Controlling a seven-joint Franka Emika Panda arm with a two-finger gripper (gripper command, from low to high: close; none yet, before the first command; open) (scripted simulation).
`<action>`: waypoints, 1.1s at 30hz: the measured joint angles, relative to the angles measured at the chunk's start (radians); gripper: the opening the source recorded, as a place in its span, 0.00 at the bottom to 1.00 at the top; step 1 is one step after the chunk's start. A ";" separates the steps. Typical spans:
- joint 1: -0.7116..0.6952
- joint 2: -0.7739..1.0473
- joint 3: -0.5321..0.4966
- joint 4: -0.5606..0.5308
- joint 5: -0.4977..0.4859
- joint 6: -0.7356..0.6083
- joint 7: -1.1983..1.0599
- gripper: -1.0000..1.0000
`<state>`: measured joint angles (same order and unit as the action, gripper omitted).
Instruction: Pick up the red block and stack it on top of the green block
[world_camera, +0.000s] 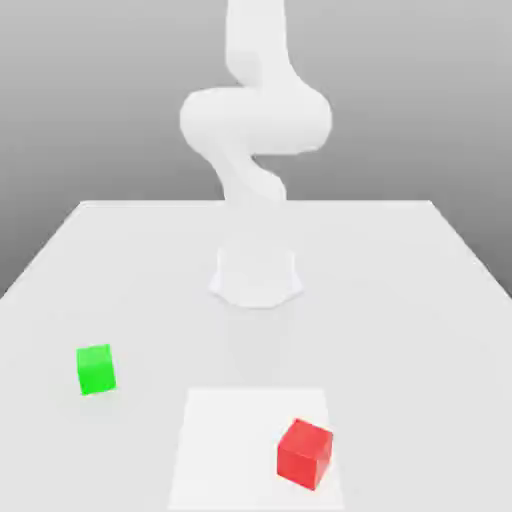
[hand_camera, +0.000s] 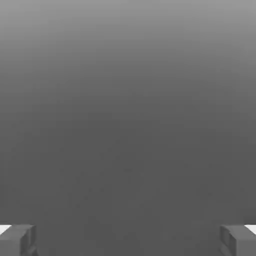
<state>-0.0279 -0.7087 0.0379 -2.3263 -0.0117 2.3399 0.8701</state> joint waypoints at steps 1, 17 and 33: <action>-0.012 0.039 0.016 -0.011 -0.005 0.017 0.030 0.50; -0.104 0.624 0.176 -0.179 -0.104 0.271 0.495 0.50; -0.020 1.041 0.108 -0.220 -0.167 0.534 0.707 0.00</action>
<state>-0.0481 0.3327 0.1463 -2.5460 -0.1787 2.8740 1.5771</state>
